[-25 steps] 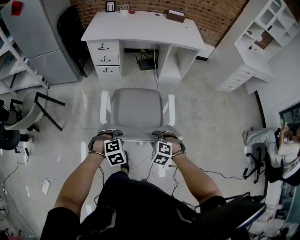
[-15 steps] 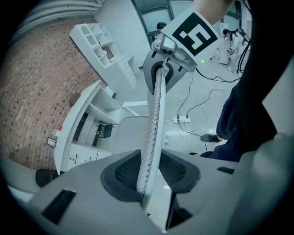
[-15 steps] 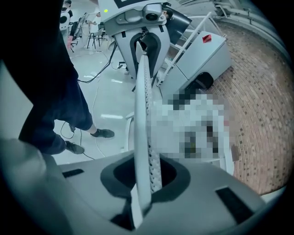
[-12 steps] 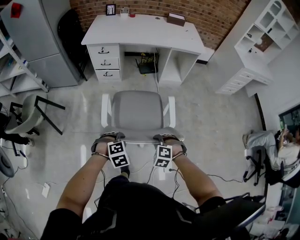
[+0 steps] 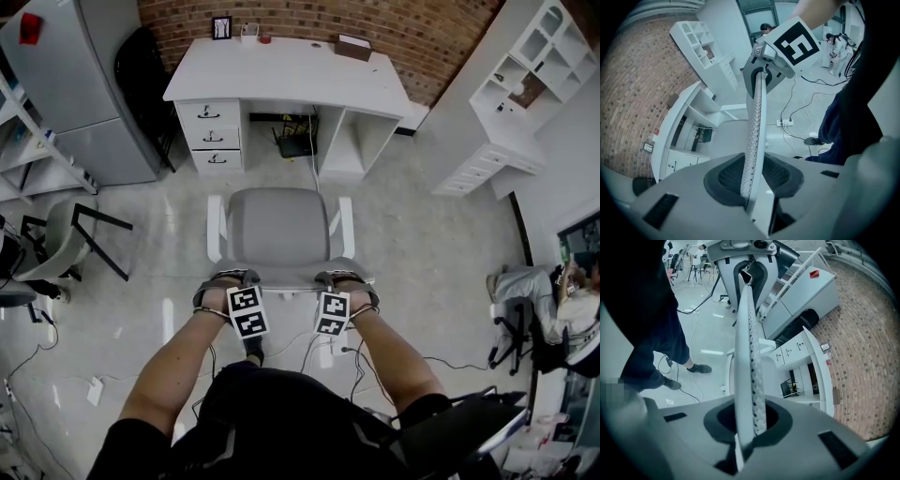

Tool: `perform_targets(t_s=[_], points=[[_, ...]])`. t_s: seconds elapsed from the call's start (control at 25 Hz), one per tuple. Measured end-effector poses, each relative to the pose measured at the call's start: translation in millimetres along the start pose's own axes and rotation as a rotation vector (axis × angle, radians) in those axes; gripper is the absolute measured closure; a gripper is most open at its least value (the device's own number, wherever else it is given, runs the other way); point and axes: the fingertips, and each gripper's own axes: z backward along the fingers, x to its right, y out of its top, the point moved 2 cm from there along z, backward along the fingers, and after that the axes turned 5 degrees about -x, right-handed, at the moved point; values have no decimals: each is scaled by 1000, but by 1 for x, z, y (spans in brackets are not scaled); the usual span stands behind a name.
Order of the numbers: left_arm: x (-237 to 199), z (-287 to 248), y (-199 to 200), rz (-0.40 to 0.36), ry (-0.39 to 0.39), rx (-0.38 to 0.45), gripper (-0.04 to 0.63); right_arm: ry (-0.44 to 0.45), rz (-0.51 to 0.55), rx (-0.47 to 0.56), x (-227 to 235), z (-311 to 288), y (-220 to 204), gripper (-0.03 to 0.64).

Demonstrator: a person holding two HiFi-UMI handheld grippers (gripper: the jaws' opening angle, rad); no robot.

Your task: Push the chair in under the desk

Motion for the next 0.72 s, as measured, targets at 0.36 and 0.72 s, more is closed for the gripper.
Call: perform_targets(t_s=[0.36, 0.72], points=[[-18, -7, 0, -44, -70, 9, 494, 25, -24, -54, 18, -12, -1, 589], [-32, -27, -13, -111, -86, 18, 548, 52, -47, -79, 30, -19, 9, 589]])
